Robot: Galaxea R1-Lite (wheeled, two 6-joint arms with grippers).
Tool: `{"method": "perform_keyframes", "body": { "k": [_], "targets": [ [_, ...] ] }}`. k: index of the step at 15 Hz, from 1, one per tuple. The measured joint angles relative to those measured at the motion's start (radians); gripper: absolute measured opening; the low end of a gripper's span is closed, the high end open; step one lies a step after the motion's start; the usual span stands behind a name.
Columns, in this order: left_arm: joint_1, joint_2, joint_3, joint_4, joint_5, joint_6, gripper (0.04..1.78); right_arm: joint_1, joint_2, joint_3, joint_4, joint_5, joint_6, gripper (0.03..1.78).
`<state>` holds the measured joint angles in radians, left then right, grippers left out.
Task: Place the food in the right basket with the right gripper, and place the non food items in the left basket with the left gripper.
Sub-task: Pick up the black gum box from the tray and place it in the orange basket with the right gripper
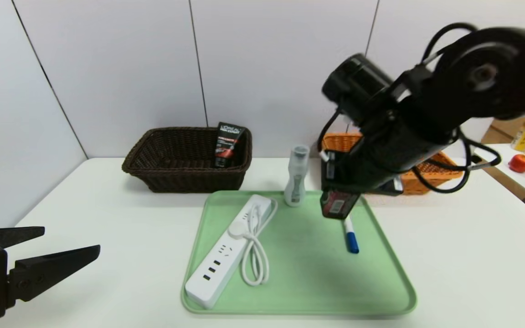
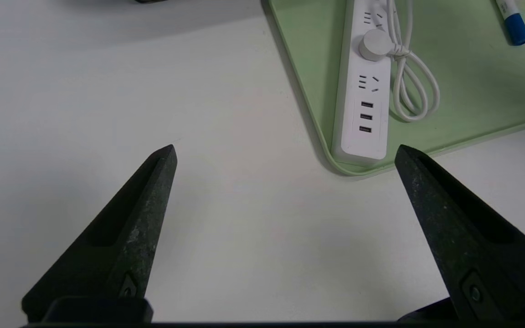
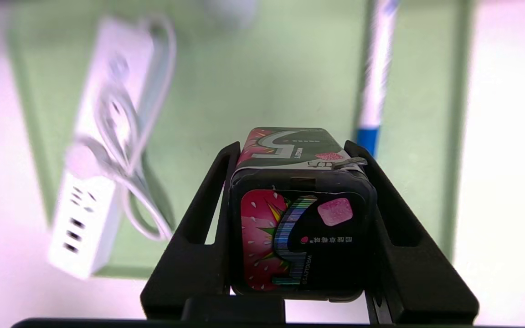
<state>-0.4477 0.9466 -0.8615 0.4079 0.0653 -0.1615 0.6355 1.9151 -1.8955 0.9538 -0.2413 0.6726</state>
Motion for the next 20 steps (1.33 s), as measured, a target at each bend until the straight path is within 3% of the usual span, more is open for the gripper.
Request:
{"method": "perform_keyframes", "body": {
  "k": [3, 5, 7, 10, 15, 20],
  "targets": [
    [0.000, -0.002, 0.004, 0.000, -0.001, 0.000, 1.69, -0.176, -0.066, -0.046, -0.043, 0.002, -0.120, 0.75],
    [0.000, -0.002, 0.009, -0.002, -0.003, 0.000, 1.69, -0.282, -0.087, -0.055, -0.151, 0.006, -0.214, 0.75],
    [0.000, 0.000, 0.012, -0.005, -0.003, 0.001, 1.69, -0.339, -0.080, -0.056, -0.297, 0.040, -0.256, 0.75],
    [0.000, -0.002, 0.013, -0.004, 0.001, 0.001, 1.69, -0.377, -0.021, -0.052, -0.418, 0.074, -0.255, 0.75],
    [0.001, -0.003, 0.013, -0.007, 0.005, 0.003, 1.69, -0.387, 0.122, -0.049, -0.566, 0.067, -0.255, 0.75],
    [0.001, -0.003, 0.015, -0.005, 0.005, 0.004, 1.69, -0.389, 0.222, -0.049, -0.606, 0.063, -0.256, 0.75]
  ]
}}
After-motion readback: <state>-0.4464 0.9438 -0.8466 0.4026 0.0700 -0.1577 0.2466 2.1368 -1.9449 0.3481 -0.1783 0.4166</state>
